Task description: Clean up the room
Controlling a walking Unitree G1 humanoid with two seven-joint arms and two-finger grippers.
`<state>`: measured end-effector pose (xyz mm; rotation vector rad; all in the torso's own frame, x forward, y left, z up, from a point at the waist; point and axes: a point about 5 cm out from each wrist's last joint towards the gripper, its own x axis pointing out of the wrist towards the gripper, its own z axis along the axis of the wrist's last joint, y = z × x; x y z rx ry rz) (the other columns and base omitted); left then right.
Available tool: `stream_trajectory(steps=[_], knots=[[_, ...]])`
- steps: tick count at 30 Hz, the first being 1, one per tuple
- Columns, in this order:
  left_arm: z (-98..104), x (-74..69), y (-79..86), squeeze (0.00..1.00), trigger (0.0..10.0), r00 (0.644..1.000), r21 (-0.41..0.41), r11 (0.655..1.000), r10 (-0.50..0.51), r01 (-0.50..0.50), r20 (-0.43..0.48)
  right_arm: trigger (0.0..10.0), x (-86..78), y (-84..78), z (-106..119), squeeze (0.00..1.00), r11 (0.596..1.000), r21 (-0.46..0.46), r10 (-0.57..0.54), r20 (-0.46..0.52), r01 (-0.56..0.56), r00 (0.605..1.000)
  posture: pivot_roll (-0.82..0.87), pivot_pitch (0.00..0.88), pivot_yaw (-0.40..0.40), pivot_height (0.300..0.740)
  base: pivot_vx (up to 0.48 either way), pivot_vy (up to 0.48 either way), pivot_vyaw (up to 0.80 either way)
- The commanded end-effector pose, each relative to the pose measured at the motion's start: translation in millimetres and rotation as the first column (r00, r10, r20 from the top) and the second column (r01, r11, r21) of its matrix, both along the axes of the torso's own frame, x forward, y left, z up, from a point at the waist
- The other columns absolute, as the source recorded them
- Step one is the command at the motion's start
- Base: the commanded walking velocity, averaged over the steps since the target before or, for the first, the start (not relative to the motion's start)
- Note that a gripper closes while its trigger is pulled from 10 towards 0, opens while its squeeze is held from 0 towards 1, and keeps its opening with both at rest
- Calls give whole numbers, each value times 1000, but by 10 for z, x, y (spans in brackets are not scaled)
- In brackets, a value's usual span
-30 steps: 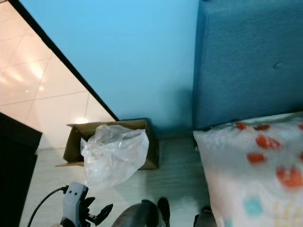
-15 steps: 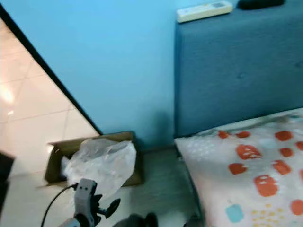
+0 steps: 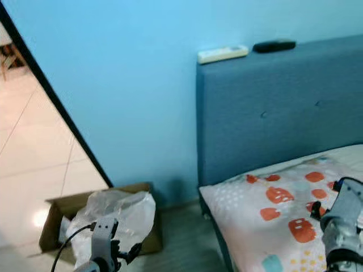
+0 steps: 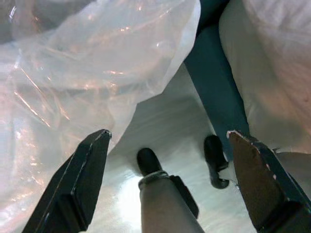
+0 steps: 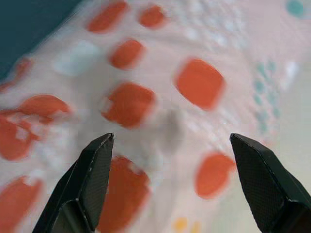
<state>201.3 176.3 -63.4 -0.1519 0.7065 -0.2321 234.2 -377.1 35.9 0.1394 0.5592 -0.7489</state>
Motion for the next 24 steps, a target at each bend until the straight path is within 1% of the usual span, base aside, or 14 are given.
stream_trajectory(steps=[1, 2, 4, 6, 7, 10, 11, 12, 13, 14, 17, 18, 21, 24], knots=[[-82, -141, 174, 0, 10000, 997, 58, 998, 42, -38, -66, 10000, -162, -1, -117, 0, 997, -25, -71, -28, 71, 997, -91, 0, 70, 724, 0, 0, 0], [-82, -141, 174, 0, 10000, 997, 58, 998, 42, -38, -66, 10000, -162, -1, -117, 0, 997, -25, -71, -28, 71, 997, -91, 0, 70, 724, 0, 0, 0], [-117, -196, 220, 0, 10000, 994, 82, 995, 56, -48, -96, 10000, -277, 42, -227, 0, 994, -37, -105, -63, 103, 992, -100, 0, 71, 724, 0, 0, 0], [-129, -213, 234, 0, 10000, 992, 90, 994, 65, -55, -107, 10000, -302, 117, -305, 0, 995, -24, -95, -79, 93, 992, -103, 0, 71, 724, 0, 0, 0], [-129, -213, 234, 0, 10000, 992, 90, 994, 65, -55, -107, 10000, -302, 117, -305, 0, 995, -24, -95, -79, 93, 992, -103, 0, 71, 724, 0, 0, 0], [-130, -189, 218, 0, 10000, 990, 92, 993, 84, -74, -115, 10000, -262, 414, -514, 0, 997, 79, 7, -125, 3, 992, -126, 0, 68, 724, 0, 0, 0], [-130, -179, 203, 0, 10000, 989, 91, 993, 90, -79, -118, 10000, -261, 536, -594, 0, 993, 116, 44, -140, -28, 989, -132, 0, 65, 724, 0, 0, 0], [-131, -173, 194, 0, 10000, 989, 89, 993, 92, -82, -119, 10000, -264, 606, -639, 0, 990, 135, 64, -147, -44, 987, -132, 0, 65, 724, 0, 0, 0], [-136, -169, 173, 0, 10000, 987, 88, 992, 99, -88, -124, 10000, -285, 739, -725, 0, 983, 172, 94, -159, -66, 983, -134, 0, 62, 724, 0, 0, 0], [-136, -169, 173, 0, 10000, 987, 88, 992, 99, -88, -124, 10000, -285, 739, -725, 0, 983, 172, 94, -159, -66, 983, -134, 0, 62, 724, 0, 0, 0], [-160, -184, 119, 0, 10000, 983, 90, 991, 111, -98, -144, 10000, -337, 1031, -889, 0, 959, 260, 158, -156, -114, 975, -131, 0, 51, 724, 0, 0, 0], [-172, -202, 108, 0, 10000, 982, 94, 991, 112, -99, -153, 10000, -345, 1091, -916, 0, 952, 279, 169, -143, -124, 975, -130, 0, 50, 724, 0, 0, 0], [-207, -266, 101, 0, 10000, 978, 101, 990, 114, -97, -176, 10000, -362, 1157, -947, 0, 947, 287, 188, -137, -143, 973, -124, 0, 46, 724, 0, 0, 0], [-228, -315, 107, 0, 10000, 976, 107, 990, 111, -92, -189, 10000, -392, 1155, -966, 0, 946, 296, 181, -144, -132, 973, -119, 0, 42, 724, 0, 0, -750]])
